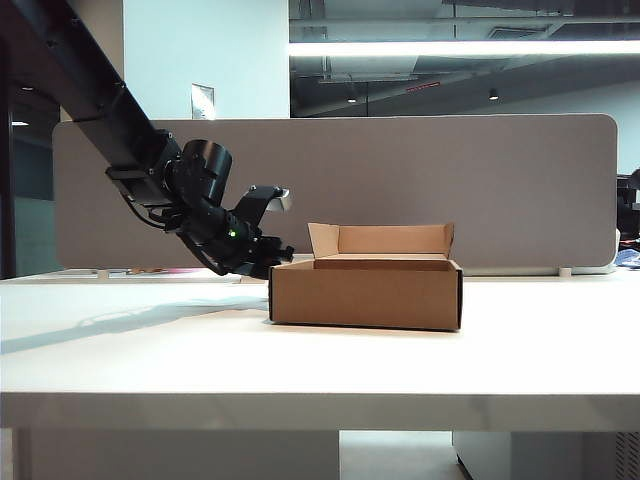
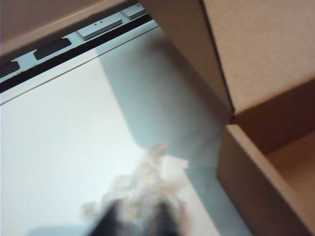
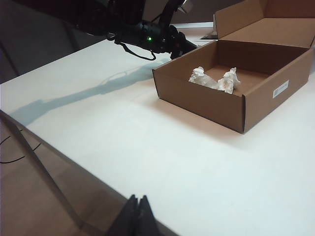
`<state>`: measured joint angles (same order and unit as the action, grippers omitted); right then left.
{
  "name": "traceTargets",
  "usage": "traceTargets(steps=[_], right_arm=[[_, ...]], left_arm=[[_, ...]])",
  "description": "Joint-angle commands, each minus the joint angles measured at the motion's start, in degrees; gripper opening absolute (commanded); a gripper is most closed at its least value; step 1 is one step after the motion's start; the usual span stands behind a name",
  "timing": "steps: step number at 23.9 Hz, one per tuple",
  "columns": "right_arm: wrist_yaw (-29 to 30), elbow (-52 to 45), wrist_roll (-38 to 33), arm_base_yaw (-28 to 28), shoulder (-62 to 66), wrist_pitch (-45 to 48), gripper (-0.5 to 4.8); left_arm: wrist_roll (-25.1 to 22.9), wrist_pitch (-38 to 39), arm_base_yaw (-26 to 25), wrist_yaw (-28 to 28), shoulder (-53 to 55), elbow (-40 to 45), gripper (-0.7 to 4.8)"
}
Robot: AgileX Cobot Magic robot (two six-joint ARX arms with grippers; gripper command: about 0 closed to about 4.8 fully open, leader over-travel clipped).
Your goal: Pick up all the paper balls on the table and put them in the paper box.
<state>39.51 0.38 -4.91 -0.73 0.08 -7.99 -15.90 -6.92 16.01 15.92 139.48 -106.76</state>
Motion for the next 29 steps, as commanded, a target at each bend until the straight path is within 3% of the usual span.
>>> traceTargets(steps=[1, 15, 18, 20, 23, 24, 29], right_arm=[[0.26, -0.24, -0.09, -0.02, -0.11, 0.79, -0.05], [-0.04, -0.24, -0.04, -0.07, -0.11, 0.79, -0.05], [-0.83, -0.24, -0.04, -0.07, -0.11, 0.79, -0.05], [-1.03, -0.24, -0.02, -0.07, -0.11, 0.79, -0.05], [-1.03, -0.24, -0.02, -0.07, -0.11, 0.81, -0.05], [-1.03, -0.24, -0.02, -0.07, -0.11, 0.81, -0.05], [-1.01, -0.24, -0.04, -0.07, -0.11, 0.83, -0.05]], left_arm=[[-0.22, -2.08, 0.09, 2.01, -0.04, -0.33, -0.1], [-0.17, -1.64, 0.09, 2.34, -4.66, -4.09, -0.06], [-0.13, 2.49, 0.09, 2.38, -8.09, -4.22, -0.06], [-0.13, 9.97, 0.24, 7.1, -11.91, -4.22, -0.06], [-0.15, 14.62, 0.9, 21.46, -15.12, -4.2, -0.06], [-0.02, 14.78, 1.22, 22.69, -15.37, -4.2, -0.06], [-0.22, 18.12, 5.9, 16.61, -15.21, -4.07, -0.05]])
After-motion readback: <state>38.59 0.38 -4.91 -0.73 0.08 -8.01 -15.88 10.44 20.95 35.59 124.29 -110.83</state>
